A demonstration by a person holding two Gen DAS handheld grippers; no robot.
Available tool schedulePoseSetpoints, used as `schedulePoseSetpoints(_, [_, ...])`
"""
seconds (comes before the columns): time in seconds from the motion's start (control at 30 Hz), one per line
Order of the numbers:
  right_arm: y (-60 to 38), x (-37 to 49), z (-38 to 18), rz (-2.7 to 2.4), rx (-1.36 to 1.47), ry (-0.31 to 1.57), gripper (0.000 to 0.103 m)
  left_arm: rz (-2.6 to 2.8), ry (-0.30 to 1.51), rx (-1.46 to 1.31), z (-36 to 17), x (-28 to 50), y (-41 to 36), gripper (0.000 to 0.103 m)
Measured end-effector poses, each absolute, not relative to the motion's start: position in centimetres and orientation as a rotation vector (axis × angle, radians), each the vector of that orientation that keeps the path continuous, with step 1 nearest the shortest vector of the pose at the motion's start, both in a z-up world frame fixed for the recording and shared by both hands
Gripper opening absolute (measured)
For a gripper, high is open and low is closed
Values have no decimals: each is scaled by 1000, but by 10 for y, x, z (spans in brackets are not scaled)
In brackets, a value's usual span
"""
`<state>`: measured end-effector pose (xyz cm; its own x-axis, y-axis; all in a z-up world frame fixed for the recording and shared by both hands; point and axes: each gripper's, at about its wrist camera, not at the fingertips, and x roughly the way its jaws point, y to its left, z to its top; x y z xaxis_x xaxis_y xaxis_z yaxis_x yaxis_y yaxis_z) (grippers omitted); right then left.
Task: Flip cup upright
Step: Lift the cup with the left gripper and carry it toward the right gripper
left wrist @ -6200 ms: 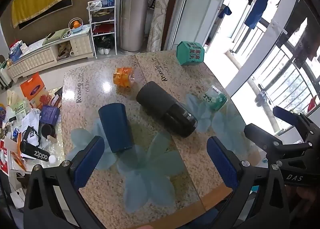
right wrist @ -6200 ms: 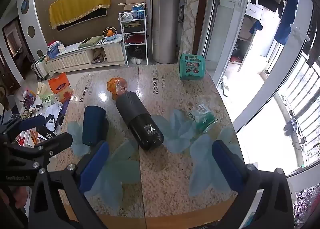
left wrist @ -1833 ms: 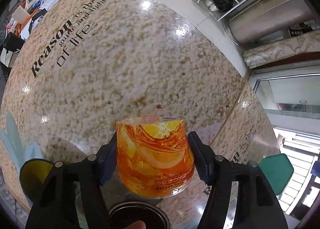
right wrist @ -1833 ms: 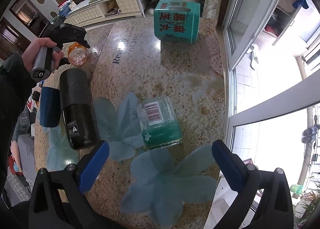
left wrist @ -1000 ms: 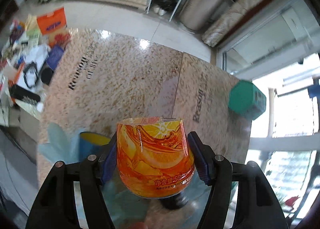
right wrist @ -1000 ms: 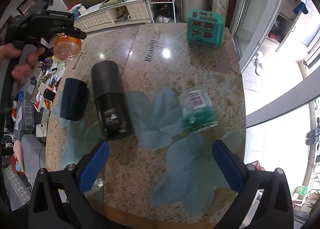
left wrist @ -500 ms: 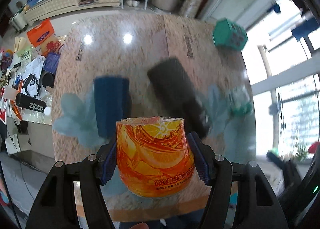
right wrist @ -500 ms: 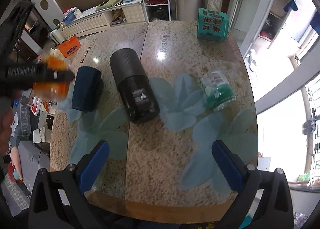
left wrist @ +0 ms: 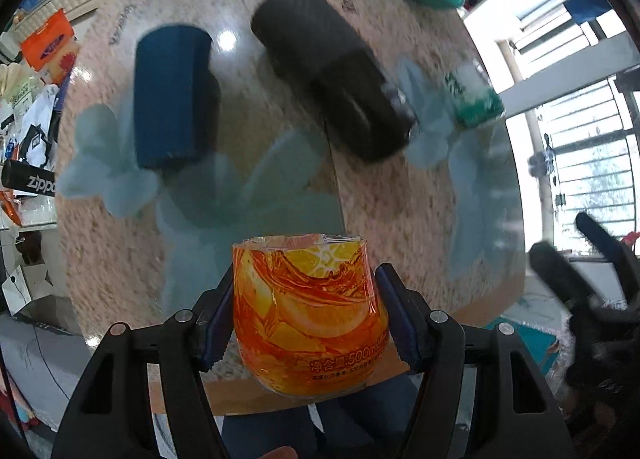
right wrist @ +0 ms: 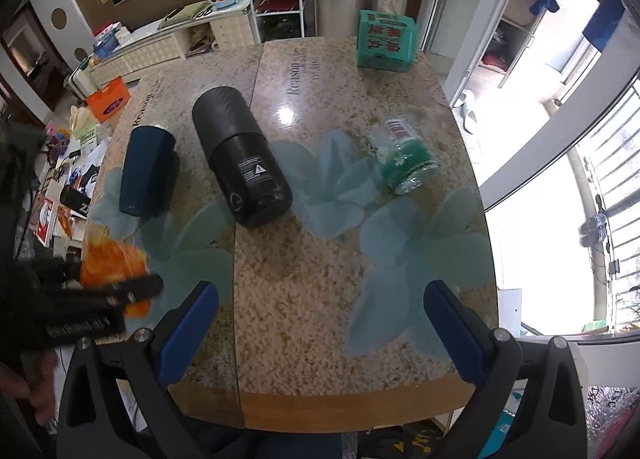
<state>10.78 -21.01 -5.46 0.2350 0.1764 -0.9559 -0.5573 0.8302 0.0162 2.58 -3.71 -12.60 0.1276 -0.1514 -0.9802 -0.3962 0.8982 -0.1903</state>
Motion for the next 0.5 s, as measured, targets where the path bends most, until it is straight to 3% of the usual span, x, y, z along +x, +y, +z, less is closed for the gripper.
schedulePoseSetpoints(0.5, [-216,121,-81,575,-415,1298,103,228,1546,-479,-203,46,-66,70])
